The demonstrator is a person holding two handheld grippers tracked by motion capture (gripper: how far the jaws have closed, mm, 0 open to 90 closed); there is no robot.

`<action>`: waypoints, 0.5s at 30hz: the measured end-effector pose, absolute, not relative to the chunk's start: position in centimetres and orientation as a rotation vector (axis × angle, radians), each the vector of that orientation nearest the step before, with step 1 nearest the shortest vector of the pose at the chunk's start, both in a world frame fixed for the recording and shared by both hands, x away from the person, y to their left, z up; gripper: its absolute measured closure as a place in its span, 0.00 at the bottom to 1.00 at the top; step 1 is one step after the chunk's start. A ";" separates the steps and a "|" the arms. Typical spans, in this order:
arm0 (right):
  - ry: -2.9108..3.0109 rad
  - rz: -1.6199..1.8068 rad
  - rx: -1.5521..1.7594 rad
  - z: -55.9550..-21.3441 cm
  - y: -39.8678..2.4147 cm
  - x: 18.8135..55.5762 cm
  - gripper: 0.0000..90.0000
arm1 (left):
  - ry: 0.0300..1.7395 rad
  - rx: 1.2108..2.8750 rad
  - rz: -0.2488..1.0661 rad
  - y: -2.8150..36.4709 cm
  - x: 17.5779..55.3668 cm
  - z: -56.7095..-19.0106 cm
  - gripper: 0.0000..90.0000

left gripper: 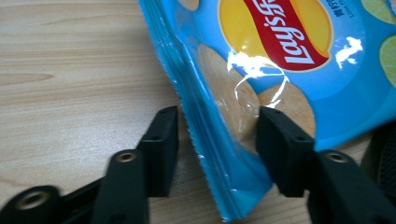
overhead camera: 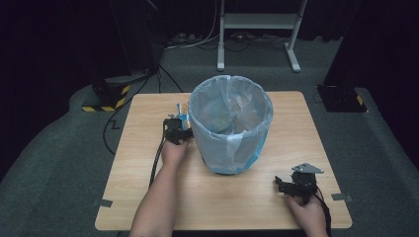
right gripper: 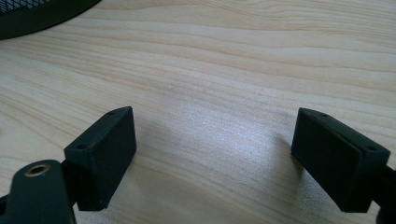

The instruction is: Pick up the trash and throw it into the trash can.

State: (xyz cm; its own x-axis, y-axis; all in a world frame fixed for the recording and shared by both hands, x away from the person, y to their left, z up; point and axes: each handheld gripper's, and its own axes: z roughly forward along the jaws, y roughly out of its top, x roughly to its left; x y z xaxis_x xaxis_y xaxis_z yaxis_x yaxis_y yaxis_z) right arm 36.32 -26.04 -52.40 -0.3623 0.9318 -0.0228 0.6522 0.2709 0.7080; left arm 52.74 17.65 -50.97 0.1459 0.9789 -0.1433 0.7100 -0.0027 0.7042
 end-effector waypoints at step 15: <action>2.109 0.861 1.425 -52.4 -26.0 36.3 0.16 | 1.540 1.766 0.575 18.2 50.9 -50.4 0.97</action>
State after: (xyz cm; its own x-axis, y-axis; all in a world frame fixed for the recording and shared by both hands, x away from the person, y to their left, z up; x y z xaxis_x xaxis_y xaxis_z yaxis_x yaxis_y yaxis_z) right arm 36.31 -26.02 -52.41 -0.3645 0.9310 -0.0218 0.6499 0.2711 0.7101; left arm 50.88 18.24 -50.40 0.1899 0.9744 -0.1206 0.6571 -0.0349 0.7530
